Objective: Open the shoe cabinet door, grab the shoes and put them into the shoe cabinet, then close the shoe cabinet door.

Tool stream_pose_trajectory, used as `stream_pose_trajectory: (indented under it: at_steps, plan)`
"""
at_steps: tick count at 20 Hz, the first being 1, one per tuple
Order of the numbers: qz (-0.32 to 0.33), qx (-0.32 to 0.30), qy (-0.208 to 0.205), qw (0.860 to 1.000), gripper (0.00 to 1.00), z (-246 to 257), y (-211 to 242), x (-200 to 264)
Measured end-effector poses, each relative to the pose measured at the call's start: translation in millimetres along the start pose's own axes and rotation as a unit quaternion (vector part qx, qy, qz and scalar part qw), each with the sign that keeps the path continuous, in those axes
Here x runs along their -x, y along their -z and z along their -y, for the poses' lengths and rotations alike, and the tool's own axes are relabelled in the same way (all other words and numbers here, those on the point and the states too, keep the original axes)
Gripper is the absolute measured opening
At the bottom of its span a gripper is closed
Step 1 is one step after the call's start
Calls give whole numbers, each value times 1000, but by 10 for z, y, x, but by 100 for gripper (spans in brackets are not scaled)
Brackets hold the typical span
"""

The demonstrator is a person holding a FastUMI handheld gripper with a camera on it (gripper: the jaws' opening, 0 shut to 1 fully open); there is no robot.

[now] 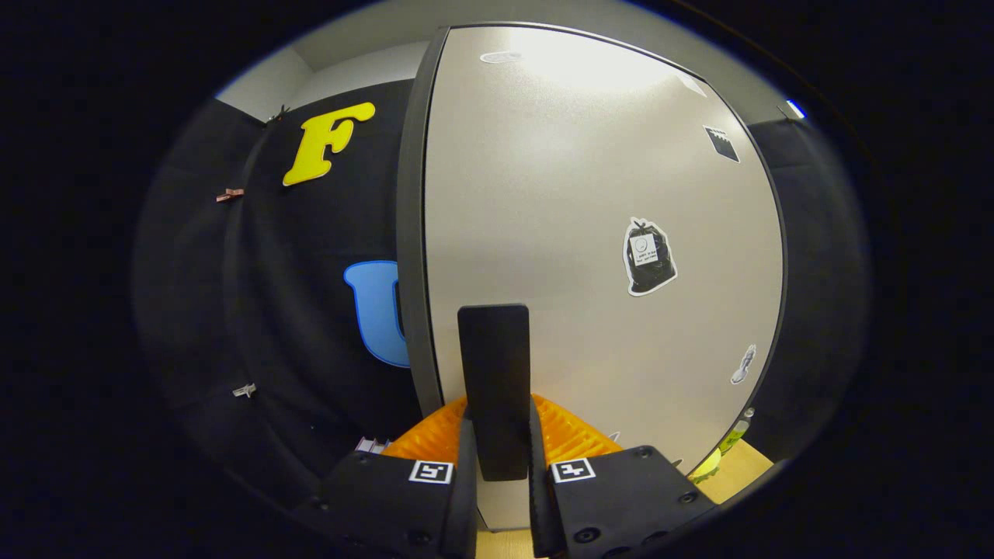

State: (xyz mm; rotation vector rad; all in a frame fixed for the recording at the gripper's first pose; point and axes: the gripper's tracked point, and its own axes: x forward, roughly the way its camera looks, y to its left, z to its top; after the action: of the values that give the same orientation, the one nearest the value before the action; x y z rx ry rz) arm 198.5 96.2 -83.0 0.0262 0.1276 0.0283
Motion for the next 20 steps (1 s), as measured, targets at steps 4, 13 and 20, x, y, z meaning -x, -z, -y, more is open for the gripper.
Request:
stream_pose_trajectory:
  at_steps: [4,13,20]
  plan:
    - [-2,-5,-9,1000,31,2,1,96]
    - [-14,-7,-16,1000,31,148,-12,683]
    - [-24,-15,-32,999,31,384,2,1088]
